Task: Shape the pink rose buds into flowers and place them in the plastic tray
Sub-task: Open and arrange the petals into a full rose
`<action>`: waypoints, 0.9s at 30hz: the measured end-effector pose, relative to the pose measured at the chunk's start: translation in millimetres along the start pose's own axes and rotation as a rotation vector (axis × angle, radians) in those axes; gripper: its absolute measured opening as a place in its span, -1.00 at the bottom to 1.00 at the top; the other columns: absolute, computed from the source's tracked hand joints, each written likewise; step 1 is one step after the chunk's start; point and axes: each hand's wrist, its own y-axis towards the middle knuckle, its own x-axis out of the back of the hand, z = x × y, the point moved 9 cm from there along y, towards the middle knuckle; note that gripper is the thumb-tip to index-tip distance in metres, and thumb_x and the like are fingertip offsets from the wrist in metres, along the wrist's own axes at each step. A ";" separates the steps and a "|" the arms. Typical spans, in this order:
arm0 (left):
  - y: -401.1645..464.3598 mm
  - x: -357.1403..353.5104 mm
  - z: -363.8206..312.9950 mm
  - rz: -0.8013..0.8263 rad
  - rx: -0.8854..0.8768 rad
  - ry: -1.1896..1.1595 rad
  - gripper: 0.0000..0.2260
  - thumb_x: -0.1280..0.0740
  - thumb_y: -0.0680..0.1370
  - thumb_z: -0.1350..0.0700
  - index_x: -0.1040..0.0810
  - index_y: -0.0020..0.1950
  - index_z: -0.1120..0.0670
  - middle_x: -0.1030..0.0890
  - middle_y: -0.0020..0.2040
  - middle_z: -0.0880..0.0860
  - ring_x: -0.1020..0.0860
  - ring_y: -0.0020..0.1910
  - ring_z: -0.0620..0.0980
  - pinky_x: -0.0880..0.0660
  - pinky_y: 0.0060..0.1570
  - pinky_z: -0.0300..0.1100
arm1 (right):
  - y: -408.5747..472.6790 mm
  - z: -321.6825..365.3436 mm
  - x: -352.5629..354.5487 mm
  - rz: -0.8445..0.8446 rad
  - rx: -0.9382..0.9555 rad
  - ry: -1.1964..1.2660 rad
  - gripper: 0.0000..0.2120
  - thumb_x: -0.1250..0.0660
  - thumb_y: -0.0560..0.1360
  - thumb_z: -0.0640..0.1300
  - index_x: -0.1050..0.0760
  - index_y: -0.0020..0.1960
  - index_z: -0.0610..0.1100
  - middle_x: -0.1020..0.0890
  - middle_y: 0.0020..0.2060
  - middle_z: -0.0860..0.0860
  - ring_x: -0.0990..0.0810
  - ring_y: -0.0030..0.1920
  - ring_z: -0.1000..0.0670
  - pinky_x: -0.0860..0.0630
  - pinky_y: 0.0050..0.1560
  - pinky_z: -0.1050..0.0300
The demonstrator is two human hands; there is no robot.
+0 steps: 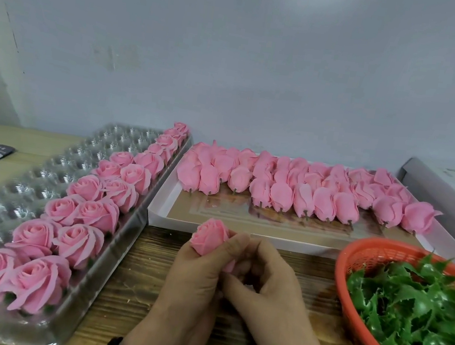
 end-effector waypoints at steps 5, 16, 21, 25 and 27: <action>2.8 2.9 -1.3 0.039 0.079 -0.003 -0.73 -0.49 0.13 0.07 -0.63 -0.27 0.19 -0.59 -0.28 0.17 -0.53 -0.32 0.08 -0.43 -0.32 -0.13 | -1.4 -14.3 -4.2 0.142 -0.174 0.123 -0.94 -0.44 0.40 -0.22 -0.60 -0.15 -0.21 -0.58 -0.40 -0.07 -0.49 -0.35 0.06 -0.44 -0.26 0.27; 4.6 1.7 -1.5 0.057 0.010 -0.015 -0.70 -0.48 0.20 0.11 -0.59 -0.17 0.24 -0.57 -0.27 0.23 -0.59 -0.33 0.12 -0.57 -0.31 -0.08 | -1.1 -6.0 -2.2 0.118 -0.124 0.078 -0.83 -0.46 0.37 -0.27 -0.53 -0.08 -0.18 -0.59 -0.30 -0.08 -0.53 -0.28 -0.02 -0.49 -0.17 0.10; 4.1 2.2 -3.5 0.073 0.010 0.014 -0.61 -0.49 0.20 0.09 -0.57 -0.11 0.31 -0.51 -0.23 0.25 -0.52 -0.27 0.13 -0.45 -0.24 -0.08 | -3.2 -1.9 -4.2 0.187 -0.135 0.122 -0.96 -0.41 0.42 -0.26 -0.63 -0.16 -0.16 -0.57 -0.42 0.01 -0.47 -0.35 0.12 -0.42 -0.28 0.37; 5.3 11.1 -18.8 -0.002 -0.161 0.176 -0.59 -0.46 0.26 0.13 -0.51 -0.09 0.43 -0.60 -0.23 0.35 -0.59 -0.28 0.18 -0.55 -0.30 -0.08 | 1.0 -4.6 9.8 0.030 -0.089 0.163 -0.92 -0.35 0.45 -0.29 -0.59 -0.11 -0.16 -0.66 -0.29 -0.08 -0.59 -0.24 0.08 -0.51 -0.19 0.30; 4.8 12.9 -30.7 -0.032 -0.299 0.364 -0.79 -0.46 0.32 0.20 -0.55 -0.20 0.33 -0.62 -0.33 0.24 -0.59 -0.34 0.09 -0.56 -0.33 -0.17 | 2.8 -0.6 22.2 -0.084 -0.012 0.141 -0.90 -0.34 0.44 -0.33 -0.57 -0.12 -0.15 -0.64 -0.28 -0.05 -0.58 -0.24 0.12 -0.48 -0.19 0.35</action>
